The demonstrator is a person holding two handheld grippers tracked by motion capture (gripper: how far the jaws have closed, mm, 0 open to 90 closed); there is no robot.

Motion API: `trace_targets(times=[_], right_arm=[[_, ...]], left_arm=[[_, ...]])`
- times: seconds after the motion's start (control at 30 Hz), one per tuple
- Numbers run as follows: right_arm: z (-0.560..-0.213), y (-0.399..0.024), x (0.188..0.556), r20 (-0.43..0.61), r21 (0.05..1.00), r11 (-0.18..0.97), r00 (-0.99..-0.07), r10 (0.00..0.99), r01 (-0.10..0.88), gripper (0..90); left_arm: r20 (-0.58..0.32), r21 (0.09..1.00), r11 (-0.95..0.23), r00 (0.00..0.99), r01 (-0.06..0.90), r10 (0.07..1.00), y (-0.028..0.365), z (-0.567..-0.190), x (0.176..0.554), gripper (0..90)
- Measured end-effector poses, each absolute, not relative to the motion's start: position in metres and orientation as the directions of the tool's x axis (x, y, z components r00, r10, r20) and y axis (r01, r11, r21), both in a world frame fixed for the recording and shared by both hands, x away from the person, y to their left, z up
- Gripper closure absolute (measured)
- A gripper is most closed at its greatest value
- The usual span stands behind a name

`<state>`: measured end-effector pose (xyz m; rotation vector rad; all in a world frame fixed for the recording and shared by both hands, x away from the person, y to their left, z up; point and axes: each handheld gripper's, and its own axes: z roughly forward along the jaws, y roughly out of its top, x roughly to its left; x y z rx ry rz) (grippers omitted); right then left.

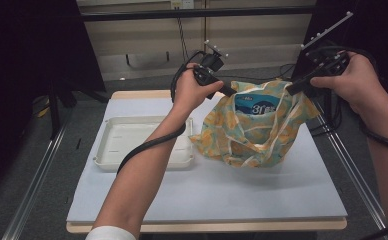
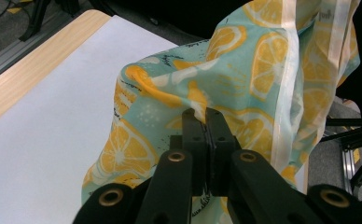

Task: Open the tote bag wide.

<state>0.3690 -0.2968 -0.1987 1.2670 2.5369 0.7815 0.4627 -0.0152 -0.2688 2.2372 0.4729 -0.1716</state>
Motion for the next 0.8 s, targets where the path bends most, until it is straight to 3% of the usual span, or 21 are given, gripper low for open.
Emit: trace_targets(times=[0.27, 0.43, 0.53, 0.8], right_arm=[[-0.221, -0.296, 0.379, 0.07, 0.496, 0.481, -0.586, 0.807, 0.723, 84.9], [-0.236, -0.294, 0.381, 0.092, 0.469, 0.493, -0.596, 0.797, 0.732, 85.1], [-0.238, -0.293, 0.38, 0.094, 0.473, 0.489, -0.594, 0.799, 0.733, 85.1], [-0.239, -0.294, 0.379, 0.1, 0.475, 0.486, -0.594, 0.799, 0.734, 85.2]], left_arm=[[-0.267, 0.703, -0.597, 0.922, 0.386, 0.281, -0.011, -0.269, 0.46, 85.6], [-0.255, 0.706, -0.597, 0.923, 0.381, 0.288, -0.004, -0.269, 0.458, 76.0], [-0.25, 0.71, -0.588, 0.919, 0.387, 0.304, 0.001, -0.266, 0.456, 65.7], [-0.237, 0.713, -0.589, 0.922, 0.38, 0.307, 0.01, -0.26, 0.447, 51.3]])
